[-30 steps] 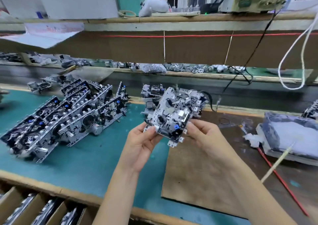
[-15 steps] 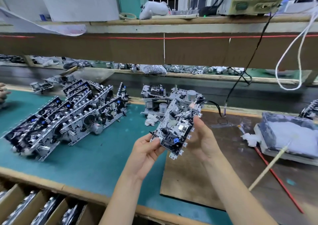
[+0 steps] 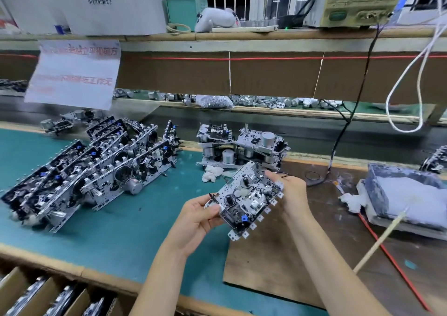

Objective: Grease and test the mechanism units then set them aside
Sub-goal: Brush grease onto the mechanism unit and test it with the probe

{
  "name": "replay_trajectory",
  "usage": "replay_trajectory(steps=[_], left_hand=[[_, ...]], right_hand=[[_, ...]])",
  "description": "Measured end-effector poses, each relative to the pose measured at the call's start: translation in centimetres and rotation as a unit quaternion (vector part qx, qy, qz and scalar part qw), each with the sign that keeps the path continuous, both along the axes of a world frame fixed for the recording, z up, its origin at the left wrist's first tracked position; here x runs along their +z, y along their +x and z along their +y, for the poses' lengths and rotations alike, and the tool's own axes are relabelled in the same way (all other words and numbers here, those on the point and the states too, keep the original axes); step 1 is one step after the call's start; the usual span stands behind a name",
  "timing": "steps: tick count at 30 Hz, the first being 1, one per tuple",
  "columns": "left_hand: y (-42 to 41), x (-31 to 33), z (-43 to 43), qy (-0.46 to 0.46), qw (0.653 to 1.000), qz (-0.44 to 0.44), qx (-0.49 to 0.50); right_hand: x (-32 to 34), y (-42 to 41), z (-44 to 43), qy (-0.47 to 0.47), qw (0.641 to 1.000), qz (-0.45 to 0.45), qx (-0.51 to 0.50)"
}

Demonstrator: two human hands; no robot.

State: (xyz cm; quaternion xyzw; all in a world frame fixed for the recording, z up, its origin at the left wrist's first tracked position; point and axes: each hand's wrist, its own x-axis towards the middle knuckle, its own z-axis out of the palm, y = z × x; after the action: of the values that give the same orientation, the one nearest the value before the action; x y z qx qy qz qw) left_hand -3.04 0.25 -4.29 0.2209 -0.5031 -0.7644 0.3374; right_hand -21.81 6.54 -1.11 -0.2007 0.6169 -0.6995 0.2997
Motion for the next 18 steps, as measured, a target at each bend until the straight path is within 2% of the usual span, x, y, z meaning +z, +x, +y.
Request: replay_trajectory(steps=[5,10,13,15,18], left_hand=[[-0.7,1.9,-1.0,-0.015,0.999,-0.029,-0.014],[-1.8,3.4,-2.6,-0.022,0.996,-0.077,-0.033],[-2.1,4.0,-3.1,-0.007,0.997,-0.073,-0.02],[-2.0,4.4,-3.5,0.009,0.999,-0.052,0.003],[-2.6,5.4,-4.7,0.024,0.998,-0.016,0.057]], right_hand=[[-0.6,0.0,-0.8,-0.021,0.996,-0.053,-0.063],[-0.8,-1.5,-1.6,-0.024,0.994,-0.084,-0.065],[-1.0,-2.5,-1.9,-0.026,0.988,-0.127,-0.083],[-1.1,-3.4,-1.7,-0.002,0.991,-0.125,-0.054],[-1.0,-4.1,-1.2,0.151,0.981,-0.071,0.095]])
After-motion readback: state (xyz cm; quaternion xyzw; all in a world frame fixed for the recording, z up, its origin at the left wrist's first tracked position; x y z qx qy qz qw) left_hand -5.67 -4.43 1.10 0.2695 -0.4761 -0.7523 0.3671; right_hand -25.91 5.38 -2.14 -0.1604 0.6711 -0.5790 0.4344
